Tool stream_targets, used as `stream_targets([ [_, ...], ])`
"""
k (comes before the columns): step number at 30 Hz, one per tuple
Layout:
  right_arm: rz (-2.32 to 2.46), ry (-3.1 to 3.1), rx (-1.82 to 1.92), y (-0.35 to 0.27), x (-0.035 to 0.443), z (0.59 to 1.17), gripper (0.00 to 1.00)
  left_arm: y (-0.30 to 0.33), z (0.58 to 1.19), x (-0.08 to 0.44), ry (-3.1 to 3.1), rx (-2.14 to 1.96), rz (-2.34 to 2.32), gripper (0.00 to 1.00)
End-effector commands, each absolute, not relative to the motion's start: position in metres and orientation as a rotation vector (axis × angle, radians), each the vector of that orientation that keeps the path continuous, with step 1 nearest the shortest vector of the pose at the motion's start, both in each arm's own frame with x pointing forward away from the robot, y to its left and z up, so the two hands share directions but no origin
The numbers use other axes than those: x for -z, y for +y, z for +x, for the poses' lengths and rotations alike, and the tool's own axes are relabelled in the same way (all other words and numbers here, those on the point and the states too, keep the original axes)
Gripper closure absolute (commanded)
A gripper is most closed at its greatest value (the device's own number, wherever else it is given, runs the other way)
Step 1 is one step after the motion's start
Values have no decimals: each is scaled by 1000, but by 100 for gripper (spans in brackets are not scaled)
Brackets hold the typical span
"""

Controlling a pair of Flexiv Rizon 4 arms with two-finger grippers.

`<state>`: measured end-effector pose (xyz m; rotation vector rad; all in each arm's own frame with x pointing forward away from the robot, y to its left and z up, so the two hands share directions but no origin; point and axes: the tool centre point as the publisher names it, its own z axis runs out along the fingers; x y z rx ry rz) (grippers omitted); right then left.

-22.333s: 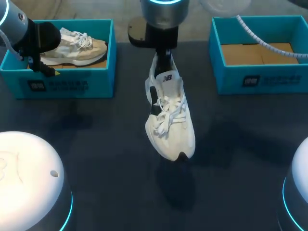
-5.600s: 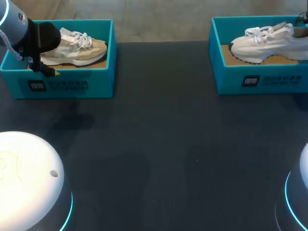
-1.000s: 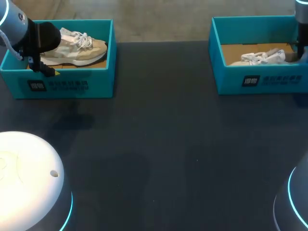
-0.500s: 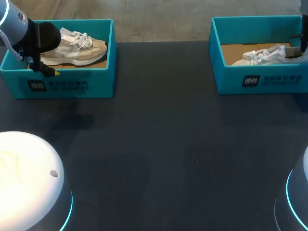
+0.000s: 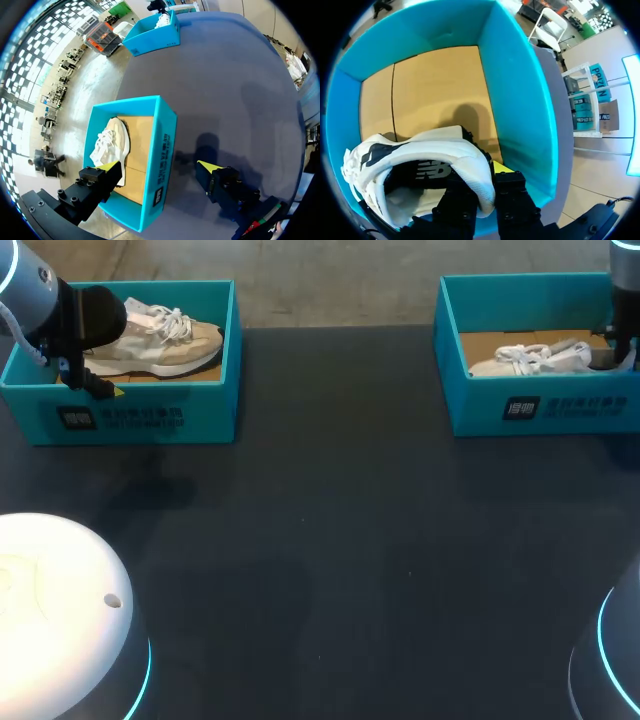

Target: Take the shoe out of the shoebox, open the shoe tongue, remove and reinsert the insole, then place the shoe into the shoebox

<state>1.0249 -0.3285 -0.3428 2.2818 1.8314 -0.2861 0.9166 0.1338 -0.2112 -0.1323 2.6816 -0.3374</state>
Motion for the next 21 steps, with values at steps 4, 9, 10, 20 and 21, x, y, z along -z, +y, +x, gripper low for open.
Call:
stream_targets([
  [4,2278,1811,347,-332,357,1028,100,134,916,211,2682,333,-133,0],
  [9,2278,1811,370,-333,362,1025,100,134,916,211,2682,333,-133,0],
  [10,2278,1811,371,-333,362,1025,100,134,916,211,2682,333,-133,0],
  [20,2292,1797,352,-332,361,1026,58,134,916,211,2682,333,-133,0],
  [21,2292,1795,351,-333,360,1026,58,134,916,211,2682,333,-133,0],
])
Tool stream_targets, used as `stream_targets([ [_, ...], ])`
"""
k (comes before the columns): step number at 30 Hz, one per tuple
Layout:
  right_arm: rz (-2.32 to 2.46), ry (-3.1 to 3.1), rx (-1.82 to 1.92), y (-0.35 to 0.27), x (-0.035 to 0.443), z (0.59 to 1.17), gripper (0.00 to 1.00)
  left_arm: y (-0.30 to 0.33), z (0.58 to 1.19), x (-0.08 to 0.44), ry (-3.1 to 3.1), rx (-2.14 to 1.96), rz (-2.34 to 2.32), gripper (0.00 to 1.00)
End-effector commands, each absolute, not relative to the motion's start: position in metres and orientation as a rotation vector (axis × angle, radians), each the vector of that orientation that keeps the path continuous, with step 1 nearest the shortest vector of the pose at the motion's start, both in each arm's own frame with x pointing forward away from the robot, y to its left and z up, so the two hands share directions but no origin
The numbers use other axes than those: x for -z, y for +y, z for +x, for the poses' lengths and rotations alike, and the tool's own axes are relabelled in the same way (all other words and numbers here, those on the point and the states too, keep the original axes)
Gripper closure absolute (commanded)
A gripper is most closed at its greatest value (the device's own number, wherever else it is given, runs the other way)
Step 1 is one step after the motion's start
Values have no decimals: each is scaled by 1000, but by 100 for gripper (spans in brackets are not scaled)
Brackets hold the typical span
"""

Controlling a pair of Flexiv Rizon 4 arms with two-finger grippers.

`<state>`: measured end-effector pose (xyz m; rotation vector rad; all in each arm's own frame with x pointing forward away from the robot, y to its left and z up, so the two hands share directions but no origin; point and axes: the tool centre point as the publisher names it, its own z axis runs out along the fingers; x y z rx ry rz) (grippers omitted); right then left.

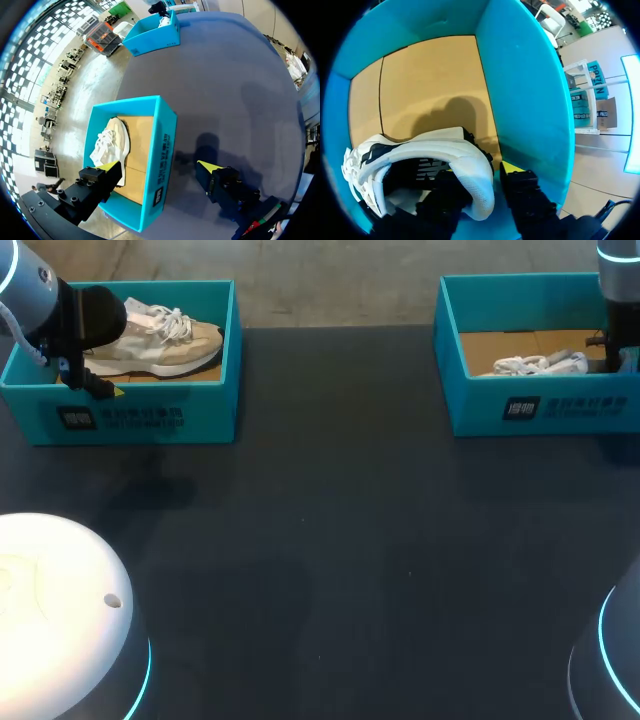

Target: Take the shoe out of the shoebox, open the shoe tongue, remove and reinsert the insole, then place the shoe into the shoebox

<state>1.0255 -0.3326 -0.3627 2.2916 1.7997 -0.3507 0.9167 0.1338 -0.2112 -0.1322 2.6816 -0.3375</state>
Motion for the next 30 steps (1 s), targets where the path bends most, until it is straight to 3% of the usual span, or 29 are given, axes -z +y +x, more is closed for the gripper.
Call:
stream_targets([
  [1,2295,1792,347,-333,358,1025,58,134,916,211,2682,333,-133,0],
  [14,2304,1764,299,-333,334,1023,50,134,916,211,2682,333,-133,0],
  [24,2295,1740,234,-335,296,1013,22,134,916,211,2682,333,-133,0],
  [30,2267,1773,197,-326,275,1001,15,134,916,211,2682,333,-133,0],
])
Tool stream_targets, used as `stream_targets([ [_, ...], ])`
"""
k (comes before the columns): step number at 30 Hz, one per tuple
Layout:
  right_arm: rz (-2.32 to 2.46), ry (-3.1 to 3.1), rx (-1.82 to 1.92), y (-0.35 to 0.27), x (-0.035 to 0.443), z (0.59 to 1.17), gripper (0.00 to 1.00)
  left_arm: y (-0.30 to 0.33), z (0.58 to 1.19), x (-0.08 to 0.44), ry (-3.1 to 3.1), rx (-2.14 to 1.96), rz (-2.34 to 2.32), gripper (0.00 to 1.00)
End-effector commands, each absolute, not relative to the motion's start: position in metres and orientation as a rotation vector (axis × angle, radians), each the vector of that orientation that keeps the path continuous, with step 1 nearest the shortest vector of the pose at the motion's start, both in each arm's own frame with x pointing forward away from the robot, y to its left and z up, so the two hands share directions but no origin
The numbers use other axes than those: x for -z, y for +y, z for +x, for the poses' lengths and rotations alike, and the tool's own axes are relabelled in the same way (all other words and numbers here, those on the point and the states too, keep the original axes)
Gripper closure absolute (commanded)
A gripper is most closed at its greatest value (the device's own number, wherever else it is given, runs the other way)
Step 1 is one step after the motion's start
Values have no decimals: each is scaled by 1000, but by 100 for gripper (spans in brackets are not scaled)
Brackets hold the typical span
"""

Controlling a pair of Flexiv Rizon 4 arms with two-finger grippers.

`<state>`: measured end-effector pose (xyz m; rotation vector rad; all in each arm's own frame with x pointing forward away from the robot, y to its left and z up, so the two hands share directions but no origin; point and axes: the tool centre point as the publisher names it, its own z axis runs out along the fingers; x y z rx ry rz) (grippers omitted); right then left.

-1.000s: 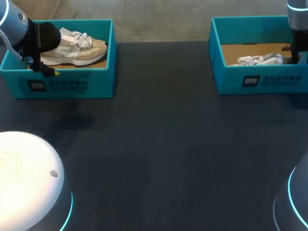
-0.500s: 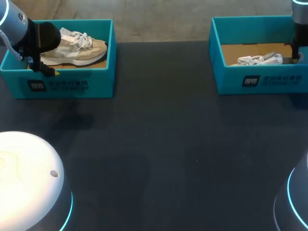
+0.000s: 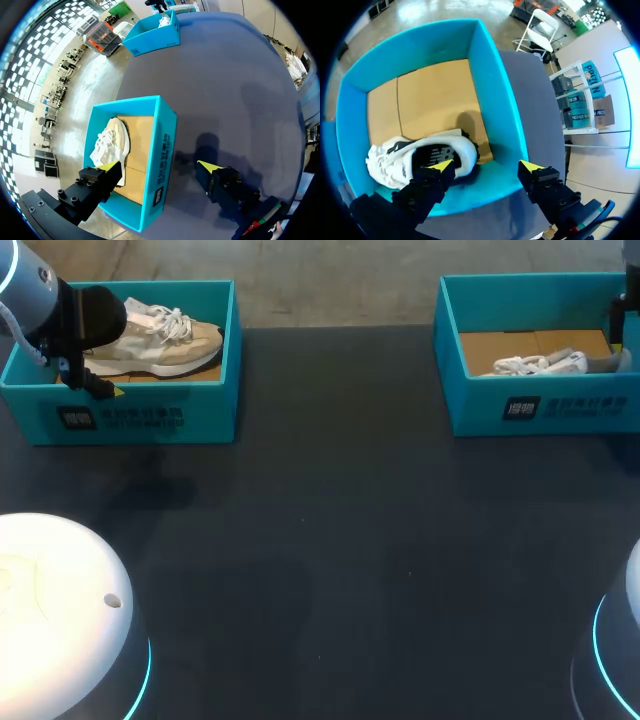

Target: Take the shoe out of the shoebox, open the shoe tongue, remove and reinsert the insole, then place the shoe into the shoebox

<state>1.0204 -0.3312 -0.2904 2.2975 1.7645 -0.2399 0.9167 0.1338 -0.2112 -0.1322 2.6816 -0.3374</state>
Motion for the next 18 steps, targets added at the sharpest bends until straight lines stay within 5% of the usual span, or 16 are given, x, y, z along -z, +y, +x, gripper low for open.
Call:
stream_targets([
  [1,2264,1778,192,-323,272,999,14,134,916,211,2682,333,-133,0],
  [18,2158,1985,3,-274,238,968,0,134,916,211,2682,333,-133,0],
])
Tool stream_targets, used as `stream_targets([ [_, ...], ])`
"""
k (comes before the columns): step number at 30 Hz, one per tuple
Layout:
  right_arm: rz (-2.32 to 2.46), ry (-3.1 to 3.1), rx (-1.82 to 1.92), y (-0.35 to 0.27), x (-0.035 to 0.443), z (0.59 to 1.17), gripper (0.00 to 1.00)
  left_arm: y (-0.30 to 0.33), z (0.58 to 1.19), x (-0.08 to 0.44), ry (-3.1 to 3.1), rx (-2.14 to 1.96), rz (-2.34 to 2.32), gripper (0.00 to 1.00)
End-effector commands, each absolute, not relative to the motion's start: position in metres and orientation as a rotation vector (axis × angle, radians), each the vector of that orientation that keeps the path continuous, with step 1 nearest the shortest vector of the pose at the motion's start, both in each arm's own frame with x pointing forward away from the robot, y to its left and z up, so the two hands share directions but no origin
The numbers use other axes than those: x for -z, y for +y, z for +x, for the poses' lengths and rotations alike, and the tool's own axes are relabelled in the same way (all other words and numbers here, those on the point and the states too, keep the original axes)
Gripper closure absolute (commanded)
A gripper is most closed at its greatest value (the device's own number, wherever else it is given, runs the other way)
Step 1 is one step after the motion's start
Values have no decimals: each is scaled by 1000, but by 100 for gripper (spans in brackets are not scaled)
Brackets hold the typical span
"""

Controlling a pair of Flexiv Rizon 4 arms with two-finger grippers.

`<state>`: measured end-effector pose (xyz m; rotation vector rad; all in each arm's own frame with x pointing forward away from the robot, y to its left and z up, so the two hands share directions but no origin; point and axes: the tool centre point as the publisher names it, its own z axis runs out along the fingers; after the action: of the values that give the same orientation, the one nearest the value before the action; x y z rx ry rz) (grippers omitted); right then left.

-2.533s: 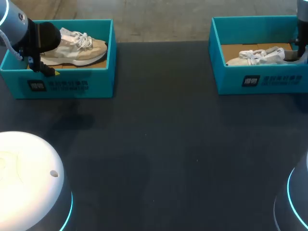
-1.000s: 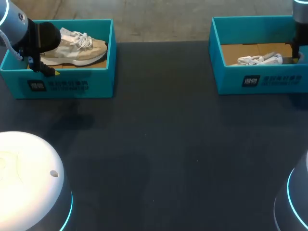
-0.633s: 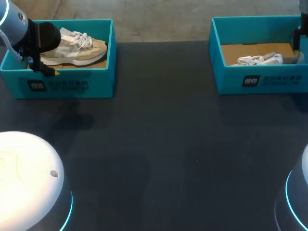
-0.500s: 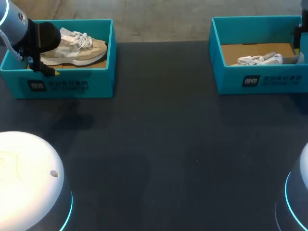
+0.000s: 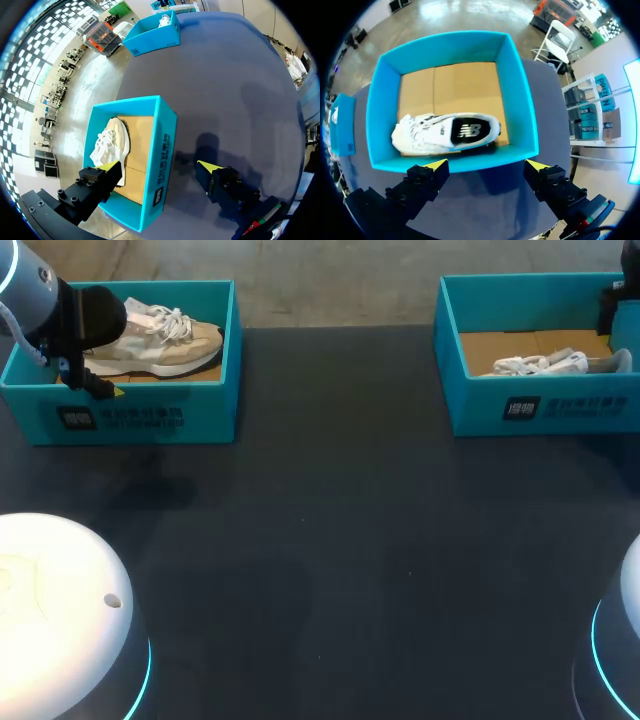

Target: Take the shoe out of the shoebox, open the shoe tongue, remove and reinsert the insole, then place the shoe into the shoebox

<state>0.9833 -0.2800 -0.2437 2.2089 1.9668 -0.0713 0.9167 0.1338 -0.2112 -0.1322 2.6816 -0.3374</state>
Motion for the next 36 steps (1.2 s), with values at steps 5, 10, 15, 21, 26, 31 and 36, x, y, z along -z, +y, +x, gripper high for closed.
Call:
stream_targets([
  [5,2126,2021,-27,-257,230,957,0,134,916,211,2682,333,-133,0],
  [10,2108,2059,-49,-236,224,942,0,134,916,211,2682,333,-133,0],
  [15,2118,2059,-65,-223,222,936,0,134,916,211,2682,333,-133,0],
  [21,2118,2059,-65,-223,222,936,0,134,916,211,2682,333,-133,0],
  [26,2118,2059,-65,-223,222,936,0,134,916,211,2682,333,-133,0],
  [31,2118,2059,-65,-223,222,936,0,134,916,211,2682,333,-133,0],
  [36,2118,2059,-65,-223,222,936,0,134,916,211,2682,333,-133,0],
])
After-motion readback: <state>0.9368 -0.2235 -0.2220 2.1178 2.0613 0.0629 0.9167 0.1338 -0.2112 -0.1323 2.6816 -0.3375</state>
